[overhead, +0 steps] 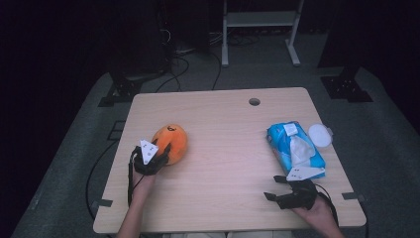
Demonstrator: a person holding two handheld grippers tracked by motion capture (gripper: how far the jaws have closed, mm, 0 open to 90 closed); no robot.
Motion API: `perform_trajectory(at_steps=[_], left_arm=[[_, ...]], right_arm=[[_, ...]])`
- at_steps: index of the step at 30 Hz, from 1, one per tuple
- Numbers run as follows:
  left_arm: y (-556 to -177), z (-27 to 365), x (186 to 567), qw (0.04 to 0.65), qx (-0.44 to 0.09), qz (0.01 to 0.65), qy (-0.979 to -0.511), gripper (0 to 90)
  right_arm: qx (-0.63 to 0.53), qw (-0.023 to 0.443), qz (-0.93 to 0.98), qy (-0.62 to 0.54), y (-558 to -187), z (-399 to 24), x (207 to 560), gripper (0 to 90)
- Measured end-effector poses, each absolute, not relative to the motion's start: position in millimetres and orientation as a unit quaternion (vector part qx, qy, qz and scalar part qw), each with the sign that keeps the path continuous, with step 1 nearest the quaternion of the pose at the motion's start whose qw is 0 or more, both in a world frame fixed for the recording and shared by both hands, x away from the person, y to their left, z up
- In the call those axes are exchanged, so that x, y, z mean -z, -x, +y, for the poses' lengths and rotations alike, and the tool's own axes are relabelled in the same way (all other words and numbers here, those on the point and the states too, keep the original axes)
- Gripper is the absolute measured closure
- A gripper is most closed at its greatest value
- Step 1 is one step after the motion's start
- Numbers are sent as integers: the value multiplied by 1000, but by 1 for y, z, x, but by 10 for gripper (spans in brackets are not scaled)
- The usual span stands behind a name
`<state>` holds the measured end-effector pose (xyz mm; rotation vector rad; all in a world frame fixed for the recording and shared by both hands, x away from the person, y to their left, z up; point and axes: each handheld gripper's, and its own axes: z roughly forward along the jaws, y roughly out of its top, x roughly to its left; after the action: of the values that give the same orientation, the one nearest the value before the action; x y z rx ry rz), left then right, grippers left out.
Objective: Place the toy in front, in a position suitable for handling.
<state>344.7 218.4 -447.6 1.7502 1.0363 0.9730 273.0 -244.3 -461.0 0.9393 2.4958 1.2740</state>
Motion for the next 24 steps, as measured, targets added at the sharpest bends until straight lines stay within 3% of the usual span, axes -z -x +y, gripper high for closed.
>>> perform_trajectory(at_steps=[9,24], left_arm=[[-343,230,442,460,-371,445,-673,577],[-336,224,429,503,-343,431,-666,603]], right_arm=[[-432,93,839,-318,-273,-245,461,256],[-439,95,834,-320,-274,-248,458,256]])
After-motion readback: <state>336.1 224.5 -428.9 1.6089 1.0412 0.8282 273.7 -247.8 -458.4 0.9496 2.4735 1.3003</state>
